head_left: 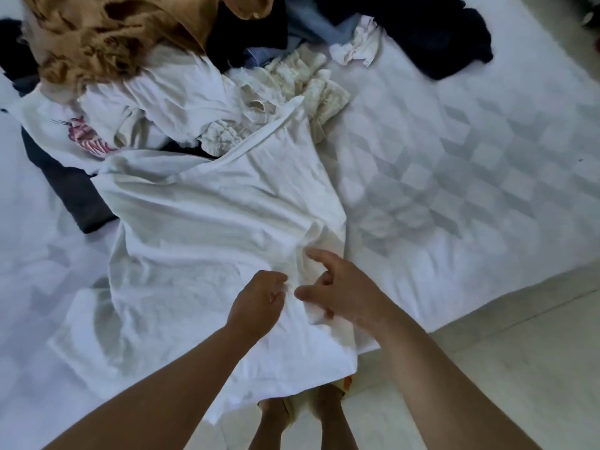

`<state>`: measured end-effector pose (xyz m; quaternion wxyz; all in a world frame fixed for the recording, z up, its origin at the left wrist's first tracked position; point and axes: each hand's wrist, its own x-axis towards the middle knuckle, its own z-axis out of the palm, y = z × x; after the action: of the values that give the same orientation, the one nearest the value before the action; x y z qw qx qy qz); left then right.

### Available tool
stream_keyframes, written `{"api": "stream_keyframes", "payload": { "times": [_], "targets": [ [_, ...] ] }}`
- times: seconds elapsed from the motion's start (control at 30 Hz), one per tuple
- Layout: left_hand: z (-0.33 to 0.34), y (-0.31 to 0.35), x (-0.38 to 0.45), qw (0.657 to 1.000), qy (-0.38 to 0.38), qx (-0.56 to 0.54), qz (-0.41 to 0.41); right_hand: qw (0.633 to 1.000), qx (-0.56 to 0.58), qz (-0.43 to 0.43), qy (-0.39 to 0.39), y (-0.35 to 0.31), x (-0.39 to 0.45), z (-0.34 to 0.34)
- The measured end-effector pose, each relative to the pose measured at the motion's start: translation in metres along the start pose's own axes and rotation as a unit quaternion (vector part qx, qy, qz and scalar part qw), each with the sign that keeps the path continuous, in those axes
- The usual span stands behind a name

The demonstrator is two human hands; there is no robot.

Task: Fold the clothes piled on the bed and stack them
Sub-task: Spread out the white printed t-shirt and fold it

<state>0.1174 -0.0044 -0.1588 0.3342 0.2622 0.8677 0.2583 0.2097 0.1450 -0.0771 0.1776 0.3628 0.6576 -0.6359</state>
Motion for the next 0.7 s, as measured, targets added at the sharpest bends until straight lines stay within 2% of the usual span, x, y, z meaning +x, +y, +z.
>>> {"api": "stream_keyframes", "payload": {
  "times": [0.07,0.17,0.3,0.4,0.47,0.57,0.7],
  "targets": [
    [-0.012,-0.015,-0.006,1.0,-0.004,0.003,-0.015,0.996,-0.084,0.0,-0.007,0.005,0.007,0.026],
    [-0.018,-0.039,-0.013,0.999,0.005,0.0,-0.035,0.974,-0.215,-0.004,0.065,0.025,0.017,0.039],
    [-0.02,-0.058,-0.023,0.999,0.003,-0.016,-0.041,0.872,-0.465,-0.075,0.132,0.057,0.025,0.046],
    [-0.023,-0.067,-0.029,0.998,-0.002,-0.034,-0.05,0.838,-0.534,-0.048,0.1,0.066,0.029,0.058],
    [-0.027,-0.075,-0.032,0.998,0.0,-0.04,-0.056,0.848,-0.523,-0.013,0.083,0.062,0.029,0.067],
    [-0.039,-0.091,-0.04,0.996,0.022,-0.043,-0.069,0.876,-0.462,-0.07,0.123,0.041,0.03,0.089],
    [-0.071,-0.125,-0.053,0.991,0.093,-0.027,-0.088,0.892,-0.429,-0.115,0.085,0.017,0.041,0.133]
  ]
}}
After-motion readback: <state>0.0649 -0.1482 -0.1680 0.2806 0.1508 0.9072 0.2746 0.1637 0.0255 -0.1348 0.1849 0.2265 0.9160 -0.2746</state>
